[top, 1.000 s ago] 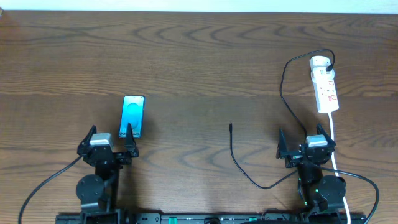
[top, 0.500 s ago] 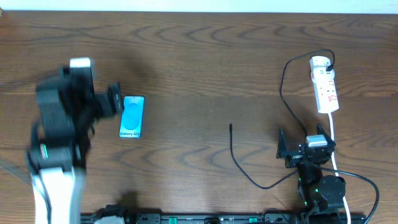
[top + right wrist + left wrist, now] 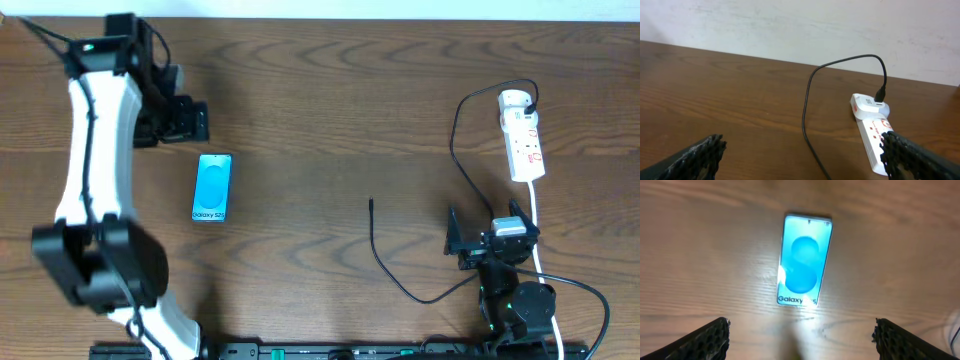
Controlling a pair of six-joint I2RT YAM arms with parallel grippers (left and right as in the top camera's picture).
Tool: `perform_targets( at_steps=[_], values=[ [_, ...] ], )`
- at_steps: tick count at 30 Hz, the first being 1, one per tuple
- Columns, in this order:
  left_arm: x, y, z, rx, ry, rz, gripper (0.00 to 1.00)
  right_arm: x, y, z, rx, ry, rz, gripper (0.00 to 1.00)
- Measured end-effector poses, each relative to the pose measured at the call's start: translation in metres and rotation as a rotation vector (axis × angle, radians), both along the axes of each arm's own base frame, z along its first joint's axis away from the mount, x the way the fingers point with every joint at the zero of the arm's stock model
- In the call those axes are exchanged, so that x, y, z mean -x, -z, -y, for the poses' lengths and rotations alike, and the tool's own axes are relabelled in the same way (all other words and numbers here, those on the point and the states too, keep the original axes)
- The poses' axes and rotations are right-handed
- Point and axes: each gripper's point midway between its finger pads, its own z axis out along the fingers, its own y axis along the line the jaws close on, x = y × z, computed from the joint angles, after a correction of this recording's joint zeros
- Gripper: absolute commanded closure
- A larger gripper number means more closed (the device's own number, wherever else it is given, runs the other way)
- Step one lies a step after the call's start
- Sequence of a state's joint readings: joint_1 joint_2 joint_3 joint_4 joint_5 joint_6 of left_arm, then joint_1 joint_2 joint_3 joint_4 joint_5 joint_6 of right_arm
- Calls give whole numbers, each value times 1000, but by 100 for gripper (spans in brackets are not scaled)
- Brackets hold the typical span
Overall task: Plug charger to phone and switch on socket
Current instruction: 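Move the left gripper over the phone and lower around it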
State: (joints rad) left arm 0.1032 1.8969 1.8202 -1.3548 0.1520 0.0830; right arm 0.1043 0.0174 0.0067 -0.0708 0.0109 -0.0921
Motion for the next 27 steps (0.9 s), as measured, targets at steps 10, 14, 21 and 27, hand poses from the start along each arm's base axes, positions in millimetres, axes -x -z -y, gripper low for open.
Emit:
perform_targets(
  at_steps=[10,14,21,27],
  values=[
    [-1,42,5,45,3,-128,2,0,0,0,0,0,0,1],
    [-3,43,5,47,2,-123,2,0,0,0,0,0,0,1],
    [-15,45,4,41,5,-75,2,0,0,0,0,0,0,1],
    [-18,78,12,38,32,-58,2,0,0,0,0,0,0,1]
  ],
)
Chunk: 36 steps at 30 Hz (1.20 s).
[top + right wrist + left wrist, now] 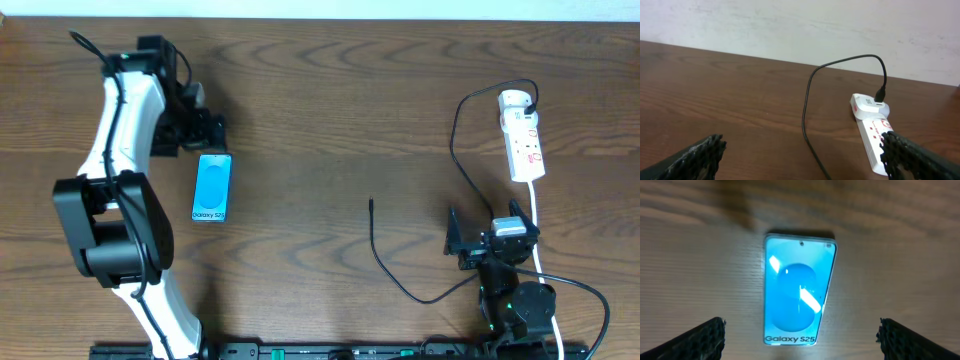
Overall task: Plug charger to phone and switch on socket
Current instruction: 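Move the left gripper over the phone and lower around it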
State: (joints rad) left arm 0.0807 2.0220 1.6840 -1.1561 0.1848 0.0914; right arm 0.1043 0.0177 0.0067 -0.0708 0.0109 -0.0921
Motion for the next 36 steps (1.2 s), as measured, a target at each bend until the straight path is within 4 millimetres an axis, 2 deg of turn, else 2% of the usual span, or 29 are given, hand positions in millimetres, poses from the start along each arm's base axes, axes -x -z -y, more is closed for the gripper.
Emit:
perform_targets(
  at_steps=[7,12,26,33,36],
  values=[
    [11,45,21,-6,74,-10,2,0,0,0,0,0,0,1],
    [17,65,17,-38,76,-10,2,0,0,0,0,0,0,1],
    [16,68,-1,-140,27,-11,2,0,0,0,0,0,0,1],
    [19,69,-4,-154,17,-20,2,0,0,0,0,0,0,1],
    [26,76,-4,-157,19,-40,2,0,0,0,0,0,0,1]
  ],
)
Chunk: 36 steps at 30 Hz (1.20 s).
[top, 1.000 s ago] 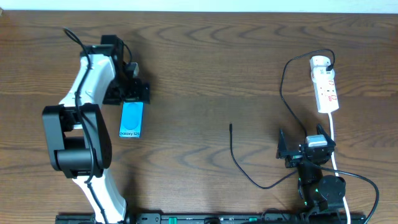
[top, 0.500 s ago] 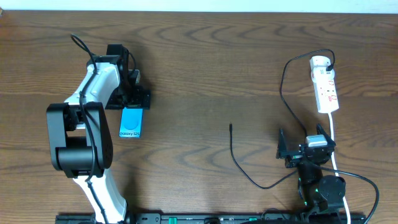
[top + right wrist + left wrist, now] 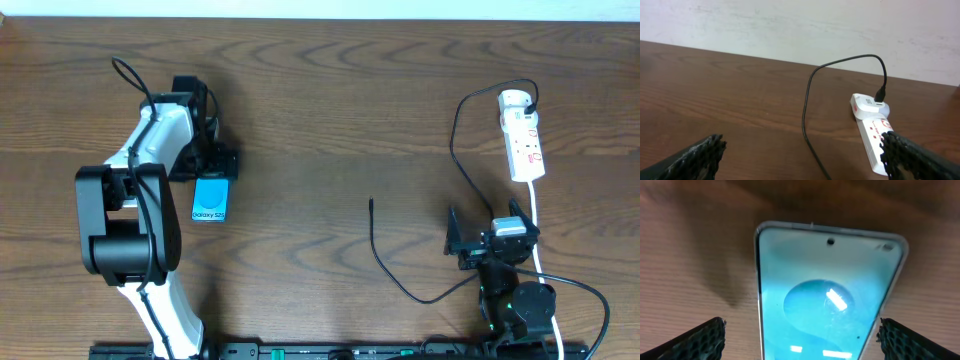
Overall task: Plug charger to phone and switch on socket
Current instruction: 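Move the left gripper over the phone and lower around it, then close the left gripper on the phone's sides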
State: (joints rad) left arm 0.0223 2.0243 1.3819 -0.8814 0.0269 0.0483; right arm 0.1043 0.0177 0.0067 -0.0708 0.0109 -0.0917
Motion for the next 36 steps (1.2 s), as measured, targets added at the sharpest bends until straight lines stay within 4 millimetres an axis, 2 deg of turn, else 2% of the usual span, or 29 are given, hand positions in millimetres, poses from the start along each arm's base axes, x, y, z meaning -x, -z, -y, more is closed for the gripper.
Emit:
perform_targets(
  at_steps=[4,19,20,22,30,33,36],
  values=[
    [13,9,2,9,-1,-33,2,0,0,0,0,0,0,1],
    [9,10,6,39,-2,-11,3,0,0,0,0,0,0,1],
    [9,10,6,39,-2,-11,7,0,0,0,0,0,0,1],
    [8,10,7,42,1,-11,23,0,0,0,0,0,0,1],
    [8,9,7,43,0,-9,64,0,0,0,0,0,0,1],
    [8,8,7,42,4,-6,76,0,0,0,0,0,0,1],
    [7,7,6,35,4,1,79,0,0,0,0,0,0,1]
  ],
)
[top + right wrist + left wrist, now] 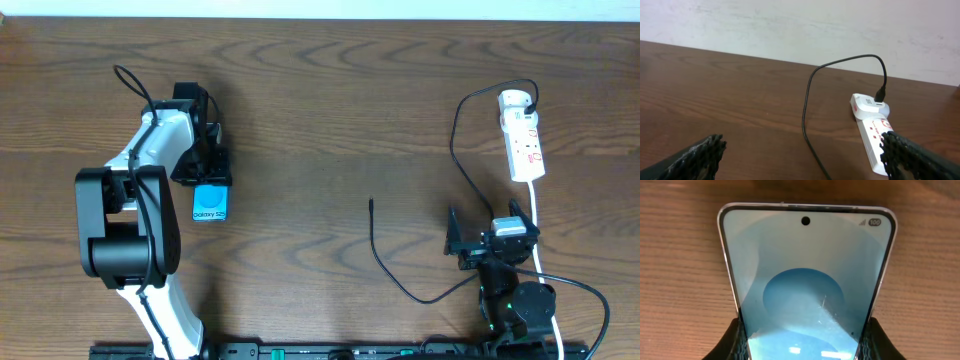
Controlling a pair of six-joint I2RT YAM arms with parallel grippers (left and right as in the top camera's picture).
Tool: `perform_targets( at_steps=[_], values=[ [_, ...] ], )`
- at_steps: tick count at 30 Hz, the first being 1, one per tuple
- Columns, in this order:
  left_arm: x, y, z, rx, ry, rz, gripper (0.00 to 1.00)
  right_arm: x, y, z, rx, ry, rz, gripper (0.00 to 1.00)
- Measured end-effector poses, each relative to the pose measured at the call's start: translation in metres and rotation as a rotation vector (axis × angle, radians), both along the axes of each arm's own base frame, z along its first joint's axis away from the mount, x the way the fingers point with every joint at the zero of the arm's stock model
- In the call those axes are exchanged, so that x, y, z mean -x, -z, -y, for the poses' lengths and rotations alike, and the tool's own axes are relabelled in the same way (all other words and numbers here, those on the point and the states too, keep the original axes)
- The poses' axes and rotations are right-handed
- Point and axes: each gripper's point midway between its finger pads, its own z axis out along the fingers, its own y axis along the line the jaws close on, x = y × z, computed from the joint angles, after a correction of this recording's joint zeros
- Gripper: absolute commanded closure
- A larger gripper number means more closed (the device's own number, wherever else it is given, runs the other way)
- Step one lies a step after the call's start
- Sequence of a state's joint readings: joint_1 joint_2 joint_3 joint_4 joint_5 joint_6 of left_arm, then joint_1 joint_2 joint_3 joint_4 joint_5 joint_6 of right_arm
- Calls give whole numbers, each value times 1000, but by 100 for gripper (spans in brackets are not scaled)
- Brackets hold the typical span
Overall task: Plug charger to phone and switch on socket
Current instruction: 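Close the left gripper on the phone's sides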
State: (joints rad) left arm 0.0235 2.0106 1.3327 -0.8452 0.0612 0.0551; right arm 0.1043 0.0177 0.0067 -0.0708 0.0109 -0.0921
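Observation:
The phone [210, 205] lies face up on the wooden table at the left, its blue screen [805, 280] lit. My left gripper [204, 170] is over its far end, and in the left wrist view the left gripper [805, 341] is shut on the phone, one finger pressing each long edge. The black charger cable [385, 265] runs from the white socket strip [524, 140] to a free plug end [371, 204] mid-table. My right gripper [490, 238] sits open near the front right; the right gripper [805, 159] holds nothing.
The socket strip [874, 134] lies at the far right with the charger cable [807, 100] plugged into its far end. Its white lead [538, 235] runs down past the right arm's base. A pale wall [800, 25] stands behind the table.
My left gripper's fingers stood wide apart on either side of the phone's top end; now they are shut on its two long edges. The right arm has not moved.
My left gripper was open beyond the phone's far end. It then stood closer over the phone, then low over its top half, still open. Now it is shut on the phone. The right gripper, cable and socket strip stayed where they were.

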Motion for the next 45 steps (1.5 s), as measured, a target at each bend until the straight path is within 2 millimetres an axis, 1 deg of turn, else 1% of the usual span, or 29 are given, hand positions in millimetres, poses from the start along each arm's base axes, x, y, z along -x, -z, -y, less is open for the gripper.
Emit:
perform_targets(
  at_steps=[1,2,3,4,5,7,8,22,24,27,29,45],
  values=[
    [0,0,-1,-6,-2,0,79,0,0,0,0,0,0,1],
    [0,0,-1,-8,-2,0,73,0,0,0,0,0,0,1],
    [0,0,-1,-8,-2,0,40,0,0,0,0,0,0,1],
    [0,0,-1,-8,-2,0,0,0,0,0,0,0,0,1],
    [0,0,-2,-9,0,0,2,0,0,0,0,0,0,1],
    [-1,1,-1,-8,-2,2,2,0,0,0,0,0,0,1],
    [0,2,-1,-5,-4,-1,0,0,0,0,0,0,0,1],
    [0,2,-1,-3,-3,3,1,0,0,0,0,0,0,1],
    [0,2,-1,-2,-3,3,1,0,0,0,0,0,0,1],
    [-1,2,0,0,-3,3,7,0,0,0,0,0,0,1],
    [-1,2,0,0,-1,3,8,0,0,0,0,0,0,1],
    [-2,2,0,0,-3,9,9,0,0,0,0,0,0,1]
  ],
)
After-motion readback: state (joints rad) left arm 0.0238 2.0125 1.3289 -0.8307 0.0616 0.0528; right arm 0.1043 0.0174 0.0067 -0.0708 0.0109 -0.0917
